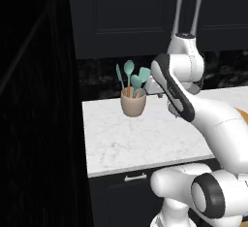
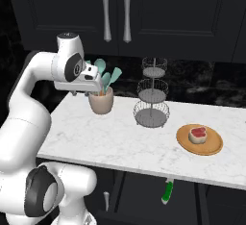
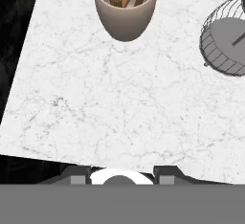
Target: Pick up the knife from the drawer and place it on the cutting board. Then place the meat from the plate to the cutting board.
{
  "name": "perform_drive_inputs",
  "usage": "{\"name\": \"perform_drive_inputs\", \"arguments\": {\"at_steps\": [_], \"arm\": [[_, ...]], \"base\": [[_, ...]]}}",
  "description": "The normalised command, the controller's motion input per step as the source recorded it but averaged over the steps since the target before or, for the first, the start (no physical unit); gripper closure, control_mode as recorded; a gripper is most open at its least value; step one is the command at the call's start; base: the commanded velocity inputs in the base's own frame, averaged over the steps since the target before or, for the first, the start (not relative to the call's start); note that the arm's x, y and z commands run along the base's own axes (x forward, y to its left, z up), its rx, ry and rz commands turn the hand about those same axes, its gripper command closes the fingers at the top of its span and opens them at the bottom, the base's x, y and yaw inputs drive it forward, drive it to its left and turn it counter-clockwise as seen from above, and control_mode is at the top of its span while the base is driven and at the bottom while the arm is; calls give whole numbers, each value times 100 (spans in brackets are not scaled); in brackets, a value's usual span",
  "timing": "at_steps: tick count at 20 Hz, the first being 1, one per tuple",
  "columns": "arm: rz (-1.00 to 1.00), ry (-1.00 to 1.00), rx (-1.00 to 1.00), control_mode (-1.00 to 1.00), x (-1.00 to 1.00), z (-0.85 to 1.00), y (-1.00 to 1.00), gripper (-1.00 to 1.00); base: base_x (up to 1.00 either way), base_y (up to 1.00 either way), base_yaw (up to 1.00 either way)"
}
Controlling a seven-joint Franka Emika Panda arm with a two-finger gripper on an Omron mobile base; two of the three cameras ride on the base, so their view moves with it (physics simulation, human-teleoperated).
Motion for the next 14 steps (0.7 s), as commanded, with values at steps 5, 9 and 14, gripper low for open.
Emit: {"name": "perform_drive_inputs", "arguments": {"at_steps": [5, 9, 14], "arm": [[-3, 0, 0, -100, -43, -6, -19, -100], [-2, 0, 0, -100, -69, -22, -16, -100], [0, 0, 0, -100, -36, -8, 0, -100]], "base": [[0, 0, 0], [0, 0, 0], [0, 0, 0]]}}
